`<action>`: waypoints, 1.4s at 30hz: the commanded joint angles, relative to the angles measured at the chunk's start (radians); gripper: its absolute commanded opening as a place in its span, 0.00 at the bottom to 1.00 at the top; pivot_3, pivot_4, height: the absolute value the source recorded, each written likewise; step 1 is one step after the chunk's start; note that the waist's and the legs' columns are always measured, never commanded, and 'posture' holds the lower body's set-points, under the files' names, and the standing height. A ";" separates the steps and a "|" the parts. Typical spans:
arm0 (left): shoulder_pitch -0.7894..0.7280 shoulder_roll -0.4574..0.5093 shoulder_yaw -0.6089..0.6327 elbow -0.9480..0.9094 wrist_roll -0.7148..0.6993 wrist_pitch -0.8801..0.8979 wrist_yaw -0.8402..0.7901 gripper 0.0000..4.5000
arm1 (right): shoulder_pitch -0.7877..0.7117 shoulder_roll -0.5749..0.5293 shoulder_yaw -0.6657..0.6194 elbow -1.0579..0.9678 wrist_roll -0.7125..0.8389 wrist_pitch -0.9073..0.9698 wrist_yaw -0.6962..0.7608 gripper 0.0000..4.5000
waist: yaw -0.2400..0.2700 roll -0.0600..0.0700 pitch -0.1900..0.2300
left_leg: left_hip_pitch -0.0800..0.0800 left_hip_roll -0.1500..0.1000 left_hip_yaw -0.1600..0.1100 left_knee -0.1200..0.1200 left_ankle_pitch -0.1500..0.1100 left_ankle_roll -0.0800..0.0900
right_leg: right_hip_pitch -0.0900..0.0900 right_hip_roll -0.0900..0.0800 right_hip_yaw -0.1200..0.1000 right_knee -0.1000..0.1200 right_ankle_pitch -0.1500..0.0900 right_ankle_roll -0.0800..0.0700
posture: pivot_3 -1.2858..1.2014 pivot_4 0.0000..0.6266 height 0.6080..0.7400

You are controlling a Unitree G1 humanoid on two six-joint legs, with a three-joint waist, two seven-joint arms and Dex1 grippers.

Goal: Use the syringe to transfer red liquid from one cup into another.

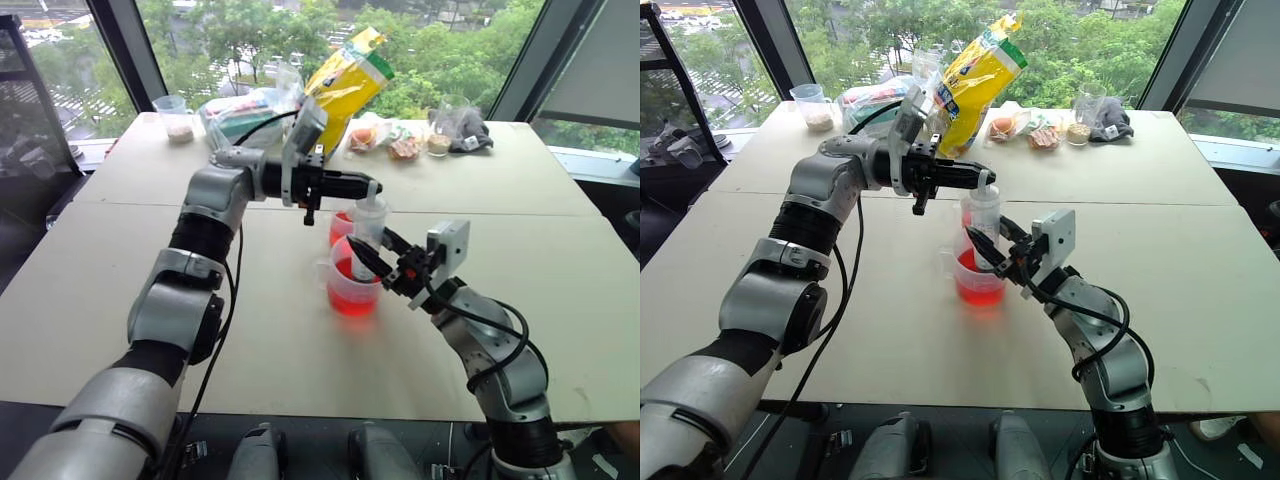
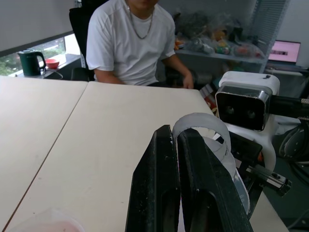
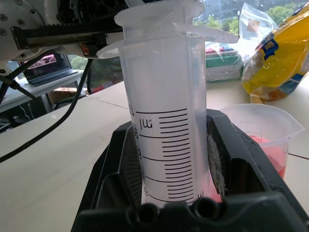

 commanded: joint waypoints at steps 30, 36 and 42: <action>-0.097 0.034 0.103 -0.020 -0.040 -0.021 0.067 0.00 | 0.030 -0.019 0.050 -0.010 0.019 0.021 0.043 0.33 | 0.000 0.000 0.000 | 0.000 0.000 0.000 0.000 0.000 0.000 | 0.000 0.000 0.000 0.000 0.000 0.000 | 0.52 0.24 1.00; -0.053 0.032 0.062 -0.045 -0.024 0.013 0.045 0.13 | -0.035 -0.011 0.020 -0.050 0.044 0.043 0.017 0.33 | -0.001 0.000 0.000 | 0.000 0.000 0.000 0.000 0.000 0.000 | 0.000 0.000 0.000 0.000 0.000 0.000 | 0.52 0.24 1.00; 0.001 0.046 0.025 -0.053 0.014 -0.001 0.042 0.72 | -0.104 -0.004 -0.019 -0.085 0.079 0.083 -0.005 0.33 | 0.000 0.000 0.000 | 0.000 0.000 0.000 0.000 0.000 0.000 | 0.000 0.000 0.000 0.000 0.000 0.000 | 0.52 0.24 1.00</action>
